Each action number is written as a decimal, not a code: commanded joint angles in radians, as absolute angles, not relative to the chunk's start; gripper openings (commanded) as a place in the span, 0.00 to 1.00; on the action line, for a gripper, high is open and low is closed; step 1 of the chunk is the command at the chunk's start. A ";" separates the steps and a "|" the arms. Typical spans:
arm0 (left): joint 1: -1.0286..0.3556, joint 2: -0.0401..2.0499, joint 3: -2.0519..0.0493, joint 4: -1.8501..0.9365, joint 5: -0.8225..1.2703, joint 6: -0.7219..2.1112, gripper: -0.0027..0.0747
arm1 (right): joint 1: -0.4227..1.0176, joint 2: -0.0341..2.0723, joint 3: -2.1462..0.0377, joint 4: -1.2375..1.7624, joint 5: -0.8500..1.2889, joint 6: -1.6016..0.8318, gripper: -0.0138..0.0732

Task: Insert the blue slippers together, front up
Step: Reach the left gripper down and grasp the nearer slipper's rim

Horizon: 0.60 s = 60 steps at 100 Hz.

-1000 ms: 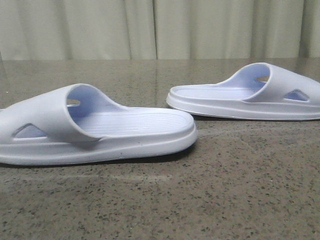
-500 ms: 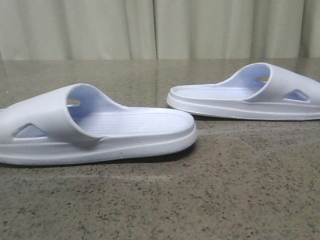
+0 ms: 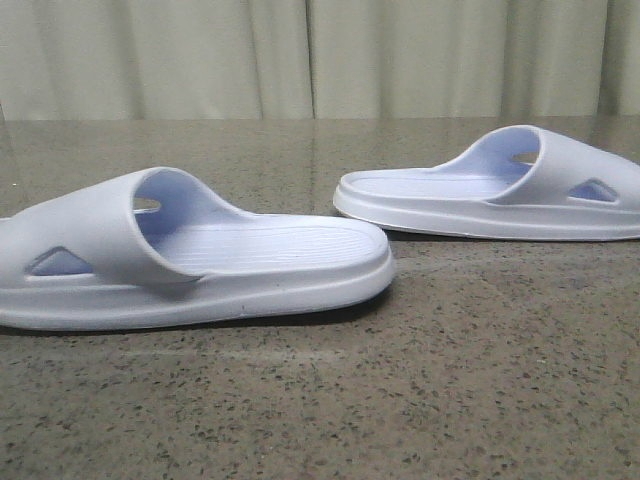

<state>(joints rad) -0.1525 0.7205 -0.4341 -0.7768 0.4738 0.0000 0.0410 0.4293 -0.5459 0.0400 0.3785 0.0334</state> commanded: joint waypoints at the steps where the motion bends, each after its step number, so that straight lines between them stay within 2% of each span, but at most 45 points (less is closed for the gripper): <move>1: -0.150 0.765 -0.460 -0.831 0.419 -0.006 0.76 | 0.037 0.445 -0.582 0.042 0.291 0.033 0.61; 30: -0.150 0.869 -0.460 -0.877 0.447 -0.006 0.76 | 0.037 0.445 -0.582 0.042 0.291 0.033 0.61; 60: -0.150 0.887 -0.460 -0.907 0.482 -0.006 0.75 | 0.037 0.445 -0.582 0.042 0.291 0.033 0.61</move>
